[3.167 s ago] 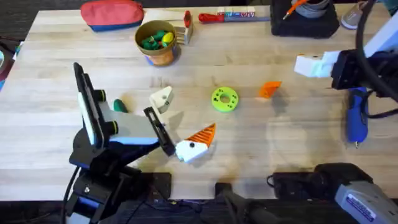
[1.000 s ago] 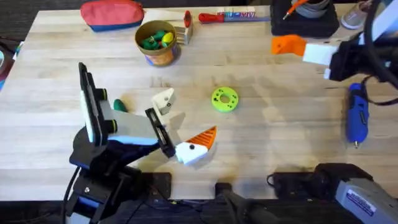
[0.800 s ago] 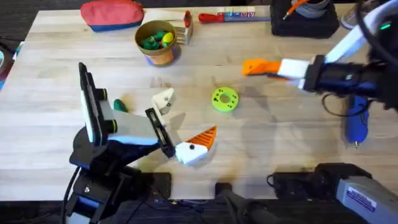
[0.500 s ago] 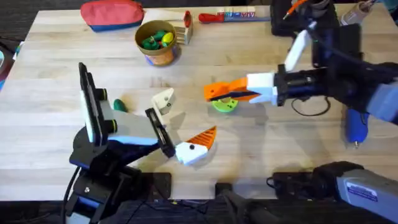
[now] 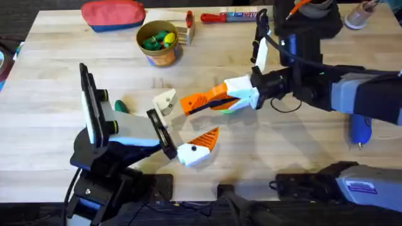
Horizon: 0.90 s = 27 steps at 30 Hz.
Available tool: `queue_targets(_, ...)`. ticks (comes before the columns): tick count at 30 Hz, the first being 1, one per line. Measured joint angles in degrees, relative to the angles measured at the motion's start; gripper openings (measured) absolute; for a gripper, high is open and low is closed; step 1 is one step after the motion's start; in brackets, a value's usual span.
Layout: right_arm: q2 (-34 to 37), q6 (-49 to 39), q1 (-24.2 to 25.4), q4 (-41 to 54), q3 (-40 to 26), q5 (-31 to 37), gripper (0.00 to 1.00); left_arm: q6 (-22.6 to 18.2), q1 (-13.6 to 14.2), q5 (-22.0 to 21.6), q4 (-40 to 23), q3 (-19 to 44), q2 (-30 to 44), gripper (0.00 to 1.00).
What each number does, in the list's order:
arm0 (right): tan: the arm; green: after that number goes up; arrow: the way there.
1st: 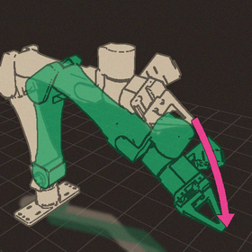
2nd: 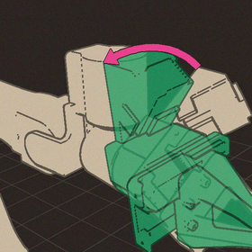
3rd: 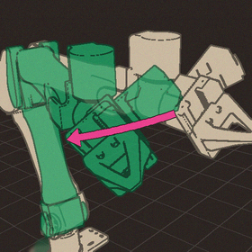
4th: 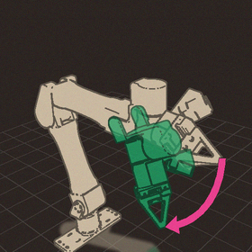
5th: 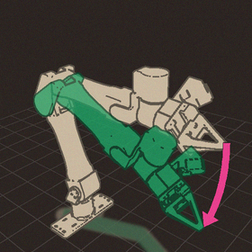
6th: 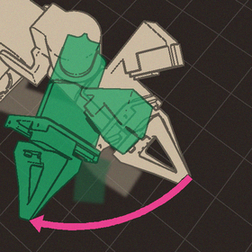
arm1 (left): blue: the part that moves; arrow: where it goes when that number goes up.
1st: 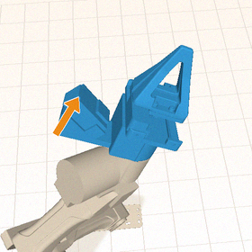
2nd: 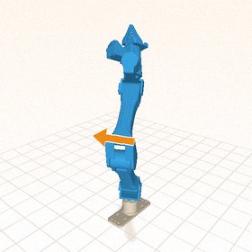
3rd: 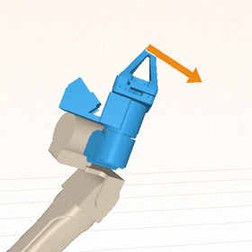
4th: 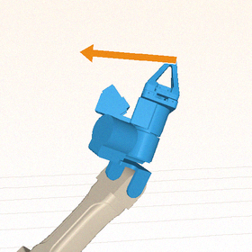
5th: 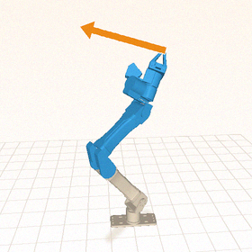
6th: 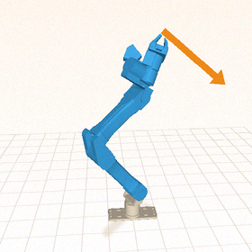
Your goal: Pick up the gripper from the table and insert it into the empty holder that is missing its gripper. Then pick up a screw, insert it into the mounting hole, and use the screwdriver to tighten it. Finally, clean up the table by picking up the vegetable and placing it into the bucket.
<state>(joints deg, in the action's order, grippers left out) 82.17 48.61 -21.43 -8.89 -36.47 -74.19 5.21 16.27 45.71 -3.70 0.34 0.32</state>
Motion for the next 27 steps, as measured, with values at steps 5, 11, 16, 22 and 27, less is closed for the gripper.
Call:
queue_targets(5,1.52,2.95,-1.25,-4.84,0.0,0.39,0.003,-0.02,0.0,0.02,0.0,0.0,0.0,0.985)
queue_targets(11,4.45,6.76,-3.46,-10.75,0.0,0.83,0.003,-0.01,-0.02,-0.37,0.0,0.0,0.0,0.985)
queue_targets(16,5.32,8.66,-3.59,-12.84,0.0,0.76,0.003,0.0,-0.02,-0.76,0.02,0.0,0.0,0.985)
queue_targets(22,5.32,9.51,-3.59,-12.95,-0.1,0.37,0.003,-0.02,-0.02,-0.76,0.02,0.0,0.0,0.987)
queue_targets(27,5.32,9.79,-3.58,-13.0,-0.55,0.35,0.003,-0.02,-0.02,-0.87,0.02,0.0,-0.01,0.985)
